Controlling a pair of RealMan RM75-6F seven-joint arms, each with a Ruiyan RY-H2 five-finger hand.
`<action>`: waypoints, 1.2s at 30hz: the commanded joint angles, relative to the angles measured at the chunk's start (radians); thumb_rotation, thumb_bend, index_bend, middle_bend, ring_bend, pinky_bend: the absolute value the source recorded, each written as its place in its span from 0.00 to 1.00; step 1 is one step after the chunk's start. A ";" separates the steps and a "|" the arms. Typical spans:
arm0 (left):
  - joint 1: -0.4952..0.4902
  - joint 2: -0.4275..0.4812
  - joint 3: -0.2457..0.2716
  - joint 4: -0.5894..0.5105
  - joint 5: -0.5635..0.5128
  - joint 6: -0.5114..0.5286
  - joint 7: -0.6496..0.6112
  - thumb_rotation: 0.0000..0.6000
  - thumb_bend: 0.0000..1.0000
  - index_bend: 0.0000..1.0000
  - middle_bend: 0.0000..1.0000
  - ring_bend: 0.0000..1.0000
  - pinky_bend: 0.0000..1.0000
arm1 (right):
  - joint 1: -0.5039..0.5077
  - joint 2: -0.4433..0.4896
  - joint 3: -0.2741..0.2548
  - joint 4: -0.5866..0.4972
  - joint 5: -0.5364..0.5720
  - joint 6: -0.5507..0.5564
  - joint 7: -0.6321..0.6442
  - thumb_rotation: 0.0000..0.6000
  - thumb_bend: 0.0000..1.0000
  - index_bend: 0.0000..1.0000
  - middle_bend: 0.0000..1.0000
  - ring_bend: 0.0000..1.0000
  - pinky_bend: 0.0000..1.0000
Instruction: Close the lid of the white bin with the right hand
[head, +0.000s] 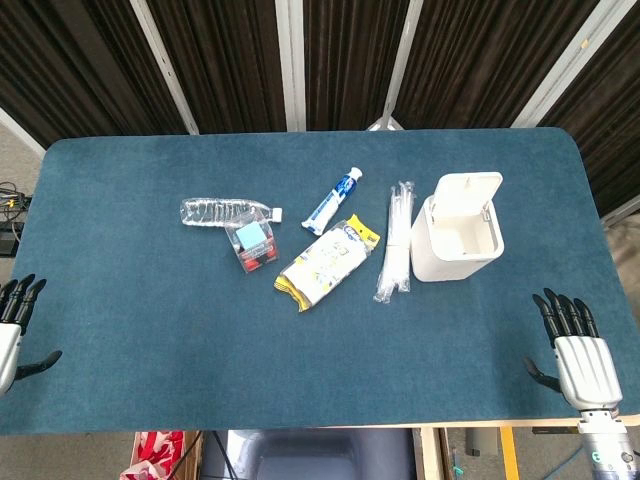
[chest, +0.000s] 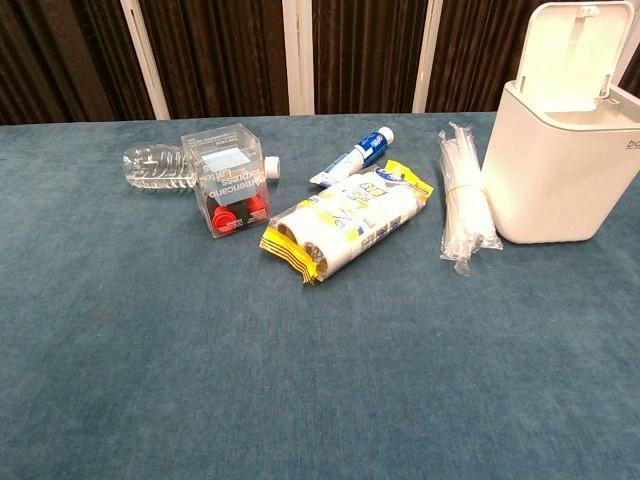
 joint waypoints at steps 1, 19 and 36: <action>0.000 0.001 0.000 0.000 -0.001 0.001 -0.001 1.00 0.00 0.00 0.00 0.00 0.00 | 0.000 0.000 0.000 0.000 -0.001 0.000 -0.002 1.00 0.28 0.00 0.00 0.00 0.00; 0.008 0.006 -0.002 -0.002 0.011 0.024 -0.011 1.00 0.00 0.00 0.00 0.00 0.00 | 0.044 0.047 0.082 -0.116 0.034 -0.015 0.039 1.00 0.27 0.00 0.00 0.00 0.00; -0.009 0.001 -0.017 -0.001 0.003 0.010 -0.020 1.00 0.00 0.00 0.00 0.00 0.00 | 0.370 0.195 0.421 -0.207 0.572 -0.377 -0.017 1.00 0.51 0.00 0.79 0.88 0.79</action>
